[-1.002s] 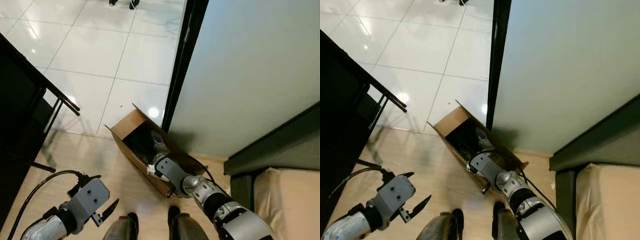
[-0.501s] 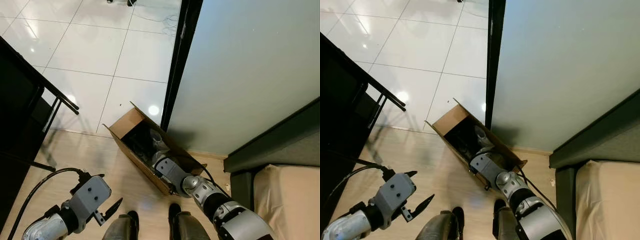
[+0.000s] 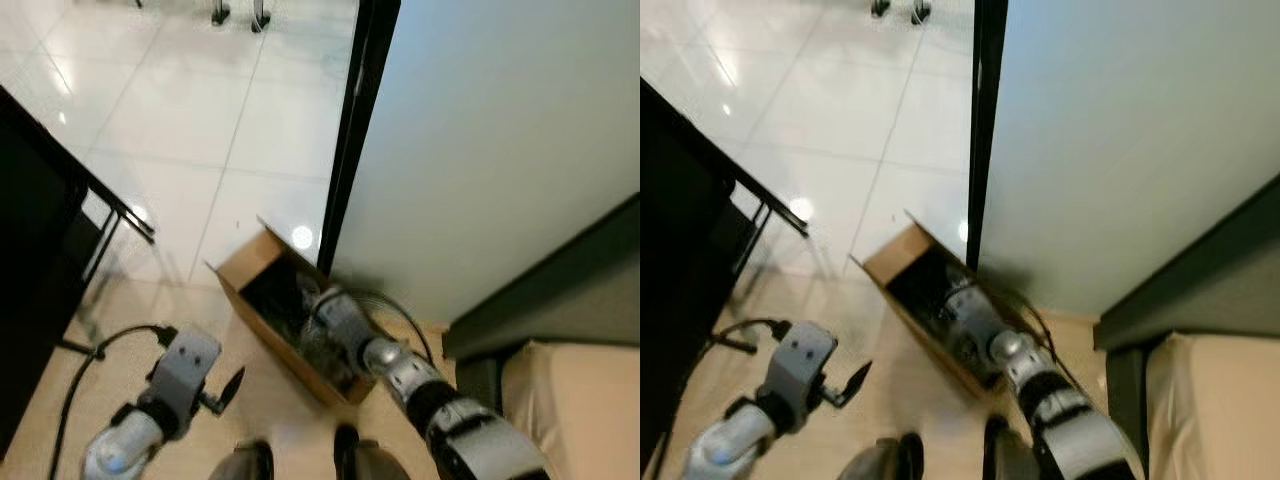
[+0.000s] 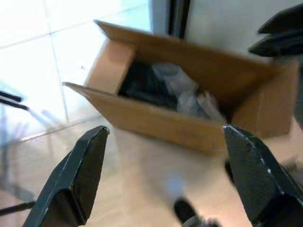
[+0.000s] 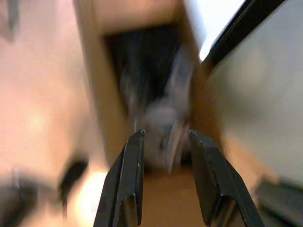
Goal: Clean up the room
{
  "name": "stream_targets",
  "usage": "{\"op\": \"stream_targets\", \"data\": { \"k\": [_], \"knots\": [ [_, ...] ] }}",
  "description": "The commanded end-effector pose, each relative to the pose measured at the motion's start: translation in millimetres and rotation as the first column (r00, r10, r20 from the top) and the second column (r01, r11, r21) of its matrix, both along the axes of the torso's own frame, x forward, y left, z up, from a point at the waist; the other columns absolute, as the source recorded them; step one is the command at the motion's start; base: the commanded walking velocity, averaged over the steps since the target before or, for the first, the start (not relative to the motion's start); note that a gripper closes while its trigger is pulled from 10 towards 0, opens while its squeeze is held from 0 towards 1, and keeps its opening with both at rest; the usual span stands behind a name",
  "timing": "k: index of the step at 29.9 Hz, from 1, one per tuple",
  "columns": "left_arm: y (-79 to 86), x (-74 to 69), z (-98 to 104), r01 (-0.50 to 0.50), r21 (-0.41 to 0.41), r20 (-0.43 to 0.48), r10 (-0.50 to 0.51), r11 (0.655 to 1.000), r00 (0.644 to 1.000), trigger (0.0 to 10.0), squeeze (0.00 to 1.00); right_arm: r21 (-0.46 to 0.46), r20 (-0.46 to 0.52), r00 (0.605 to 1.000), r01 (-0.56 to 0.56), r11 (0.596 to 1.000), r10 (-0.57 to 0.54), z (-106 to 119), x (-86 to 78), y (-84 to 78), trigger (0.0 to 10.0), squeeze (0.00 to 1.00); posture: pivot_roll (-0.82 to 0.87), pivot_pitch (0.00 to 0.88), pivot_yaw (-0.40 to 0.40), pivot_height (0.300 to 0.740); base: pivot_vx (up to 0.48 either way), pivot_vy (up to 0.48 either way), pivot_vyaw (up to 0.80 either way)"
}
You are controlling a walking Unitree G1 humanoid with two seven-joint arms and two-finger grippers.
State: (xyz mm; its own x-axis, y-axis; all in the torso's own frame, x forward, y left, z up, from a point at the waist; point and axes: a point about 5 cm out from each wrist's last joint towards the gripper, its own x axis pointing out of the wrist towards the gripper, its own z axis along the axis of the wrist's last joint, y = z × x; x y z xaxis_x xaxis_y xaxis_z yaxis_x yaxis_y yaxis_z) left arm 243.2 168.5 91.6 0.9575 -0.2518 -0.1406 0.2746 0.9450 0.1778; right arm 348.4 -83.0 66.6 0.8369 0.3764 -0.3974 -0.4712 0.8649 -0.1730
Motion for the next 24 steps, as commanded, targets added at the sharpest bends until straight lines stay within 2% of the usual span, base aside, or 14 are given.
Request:
{"op": "stream_targets", "data": {
  "k": [1, 3, 4, 5, 7, 10, 16, 24],
  "knots": [
    [6.4, -5.2, -14.6, -0.075, -0.02, -0.068, 0.073, 0.997, 0.995, 10.0, 0.0, 0.054, -0.026, 0.999, 0.028, 0.998, -0.027, -11.9, -9.6, -0.4, 10.0, 0.0, 0.0, 0.139, -0.006, 0.74, 0.0, 0.0, 0.0],
    [4.6, 4.5, -26.5, -0.213, -0.077, -0.127, 0.202, 0.974, 0.971, 10.0, 0.0, 0.15, 0.043, 0.992, 0.111, 0.982, -0.119, -16.6, -27.2, -11.1, 10.0, 0.0, -0.02, 0.095, 0.014, 0.74, 0.0, 0.0, 0.0],
    [3.7, 7.2, -31.3, -0.243, -0.082, -0.154, 0.228, 0.967, 0.961, 10.0, 0.0, 0.169, 0.059, 0.986, 0.143, 0.975, -0.155, -18.5, -34.2, -15.9, 10.0, 0.0, -0.03, 0.088, 0.02, 0.74, 0.0, 0.0, 0.0],
    [3.7, 7.2, -31.3, -0.243, -0.082, -0.154, 0.228, 0.967, 0.961, 10.0, 0.0, 0.169, 0.059, 0.986, 0.143, 0.975, -0.155, -18.5, -34.2, -15.9, 10.0, 0.0, -0.03, 0.088, 0.02, 0.74, 0.0, 0.0, 0.0],
    [-2.3, 13.8, -35.8, -0.223, -0.073, -0.163, 0.209, 0.972, 0.964, 10.0, 0.0, 0.193, 0.085, 0.973, 0.196, 0.961, -0.215, -22.5, -44.3, -25.6, 10.0, 0.0, -0.04, 0.083, 0.026, 0.74, 0.0, 0.0, 0.0],
    [-10.2, 22.6, -33.9, -0.175, 0.016, -0.113, 0.176, 0.984, 0.978, 10.0, 0.0, 0.189, 0.091, 0.963, 0.231, 0.954, -0.252, -29.5, -50.9, -34.6, 10.0, 0.0, -0.06, 0.063, 0.035, 0.74, 0.0, 0.0, 0.0],
    [-14.0, 27.4, -32.9, -0.168, 0.022, -0.087, 0.169, 0.986, 0.982, 10.0, 0.0, 0.196, 0.06, 0.956, 0.272, 0.942, -0.289, -34.9, -56.1, -39.0, 10.0, 0.0, -0.07, 0.067, 0.047, 0.74, 0.0, 0.0, 0.0],
    [-25.0, 21.3, -42.8, -0.11, 0.061, -0.092, 0.115, 0.992, 0.989, 10.0, 0.0, 0.16, 0.004, 0.943, 0.327, 0.931, -0.332, -39.6, -68.1, -46.3, 10.0, 0.0, -0.06, 0.07, 0.027, 0.74, 0.0, 0.0, -0.8]
  ]
}}
